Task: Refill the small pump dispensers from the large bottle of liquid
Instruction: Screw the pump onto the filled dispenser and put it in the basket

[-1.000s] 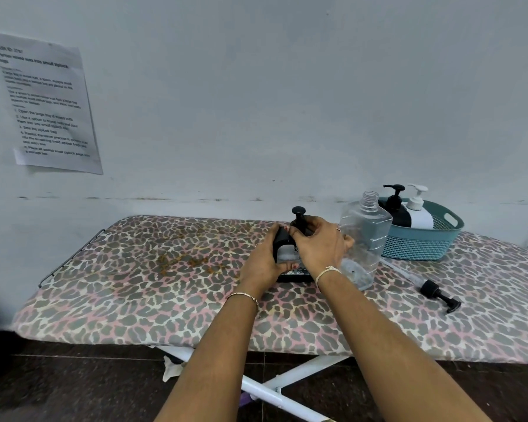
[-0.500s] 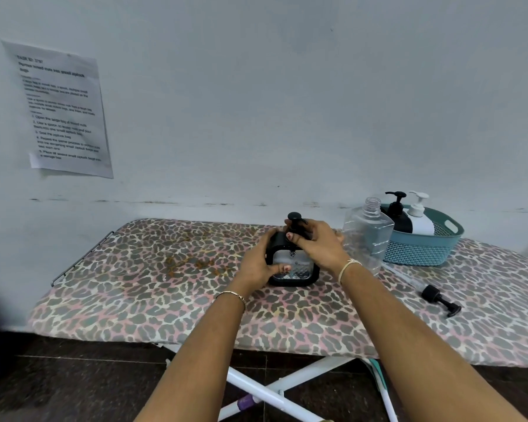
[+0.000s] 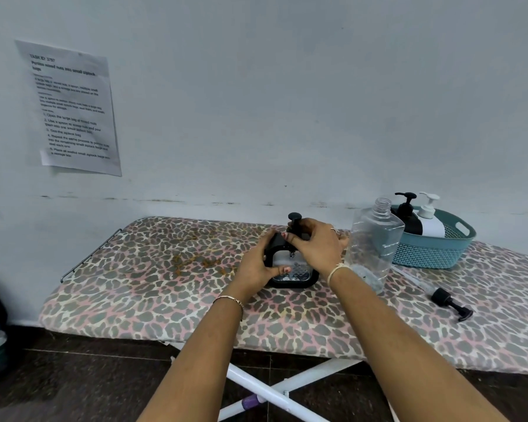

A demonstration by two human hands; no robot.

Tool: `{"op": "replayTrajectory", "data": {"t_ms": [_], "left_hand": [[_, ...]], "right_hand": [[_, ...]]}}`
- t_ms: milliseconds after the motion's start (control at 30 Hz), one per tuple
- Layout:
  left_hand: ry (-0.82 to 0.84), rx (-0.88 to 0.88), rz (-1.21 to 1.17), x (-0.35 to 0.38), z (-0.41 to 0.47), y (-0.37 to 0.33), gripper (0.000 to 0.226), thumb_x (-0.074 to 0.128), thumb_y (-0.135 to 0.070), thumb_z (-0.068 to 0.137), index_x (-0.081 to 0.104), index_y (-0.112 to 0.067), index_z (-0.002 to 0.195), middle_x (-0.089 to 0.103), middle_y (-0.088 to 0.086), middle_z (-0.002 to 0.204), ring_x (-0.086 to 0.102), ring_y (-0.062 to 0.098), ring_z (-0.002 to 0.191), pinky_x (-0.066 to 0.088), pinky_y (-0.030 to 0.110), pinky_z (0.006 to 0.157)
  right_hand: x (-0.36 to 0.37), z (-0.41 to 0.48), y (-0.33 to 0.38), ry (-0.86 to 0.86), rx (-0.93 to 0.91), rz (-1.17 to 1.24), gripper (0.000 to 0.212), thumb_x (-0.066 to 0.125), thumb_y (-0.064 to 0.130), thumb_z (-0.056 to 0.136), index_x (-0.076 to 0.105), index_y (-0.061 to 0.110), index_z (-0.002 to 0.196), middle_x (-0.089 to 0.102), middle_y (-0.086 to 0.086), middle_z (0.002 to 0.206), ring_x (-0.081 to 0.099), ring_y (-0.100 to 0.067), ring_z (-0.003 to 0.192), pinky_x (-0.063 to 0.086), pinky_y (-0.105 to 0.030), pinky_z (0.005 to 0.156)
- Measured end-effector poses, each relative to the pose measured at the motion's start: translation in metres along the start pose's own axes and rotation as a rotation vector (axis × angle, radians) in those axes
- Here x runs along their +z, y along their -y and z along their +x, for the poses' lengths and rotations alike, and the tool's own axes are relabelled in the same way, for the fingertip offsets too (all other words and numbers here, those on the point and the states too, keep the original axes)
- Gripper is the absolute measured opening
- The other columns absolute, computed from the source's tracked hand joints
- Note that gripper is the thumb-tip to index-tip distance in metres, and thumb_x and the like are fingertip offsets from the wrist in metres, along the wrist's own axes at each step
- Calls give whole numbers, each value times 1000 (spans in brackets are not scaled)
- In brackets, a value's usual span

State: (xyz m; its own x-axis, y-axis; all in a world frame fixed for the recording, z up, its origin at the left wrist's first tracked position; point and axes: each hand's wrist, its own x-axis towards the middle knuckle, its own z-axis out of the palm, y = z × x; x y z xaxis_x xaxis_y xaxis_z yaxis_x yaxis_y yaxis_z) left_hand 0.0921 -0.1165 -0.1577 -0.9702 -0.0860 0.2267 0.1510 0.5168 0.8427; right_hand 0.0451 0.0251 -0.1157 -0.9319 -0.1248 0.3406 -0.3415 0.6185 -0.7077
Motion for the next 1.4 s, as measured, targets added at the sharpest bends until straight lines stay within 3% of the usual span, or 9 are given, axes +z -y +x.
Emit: {"op": "replayTrajectory", "data": {"t_ms": [200,367,467,633,800,900,1067,1200,1400], "left_hand": [[52,-109,-285,-6,6,-11,70,70,-37,82,38,-25,143,51,-1,134,50,16,122,43,33,104],[34,-167,-370,-10,10,-11,64,73,-38,79,50,-17,135,59,3,128,53,20,120,47,42,101],[11,-183,-381,-10,14,-9,58,75,-35,79,54,-18,130,61,2,124,56,20,116,48,42,101],[-7,-190,-396,-7,14,-9,60,76,-36,76,55,-18,130,62,1,122,56,19,116,48,42,101],[37,-169,-387,-12,13,-13,46,72,-29,83,58,-19,126,63,3,121,56,17,114,51,30,92],[67,-178,-398,-14,13,-14,50,72,-31,81,57,-19,128,62,2,123,57,15,112,52,23,84],[69,-174,-385,-15,14,-13,54,75,-31,77,57,-17,127,63,3,122,58,14,112,50,26,90],[49,-192,-395,-14,15,-13,58,76,-31,77,55,-14,129,62,3,123,58,17,113,50,35,97],[30,-174,-370,-13,12,-15,42,73,-27,81,59,-17,119,63,-1,116,58,12,108,49,27,92]], "right_hand": [[-23,7,-10,367,-78,303,37,62,22,93,59,8,128,65,-3,123,58,-18,118,42,-38,106],[-8,12,-17,227,-68,220,35,71,37,81,70,22,112,73,8,106,65,-9,104,47,-44,100],[-2,8,-11,36,-94,5,39,63,57,74,71,33,104,73,15,98,66,-8,98,36,-42,98],[-2,-2,1,-133,-168,-312,26,60,48,85,69,32,104,73,9,96,65,-15,95,23,-36,83],[-4,4,-5,63,-90,-47,31,64,50,78,66,30,102,71,13,101,64,-11,99,36,-47,100],[-7,9,-10,234,-81,130,37,67,48,79,65,28,110,70,8,108,65,-15,103,45,-50,98],[-7,6,-7,90,-130,-101,26,63,42,86,66,29,109,69,7,110,57,-19,110,36,-51,99],[-11,3,4,25,-148,-304,23,60,41,89,65,30,108,69,7,106,53,-18,110,26,-39,90],[-11,1,4,-8,-136,-285,27,60,45,88,67,30,110,70,9,107,58,-16,107,23,-36,87]]}}
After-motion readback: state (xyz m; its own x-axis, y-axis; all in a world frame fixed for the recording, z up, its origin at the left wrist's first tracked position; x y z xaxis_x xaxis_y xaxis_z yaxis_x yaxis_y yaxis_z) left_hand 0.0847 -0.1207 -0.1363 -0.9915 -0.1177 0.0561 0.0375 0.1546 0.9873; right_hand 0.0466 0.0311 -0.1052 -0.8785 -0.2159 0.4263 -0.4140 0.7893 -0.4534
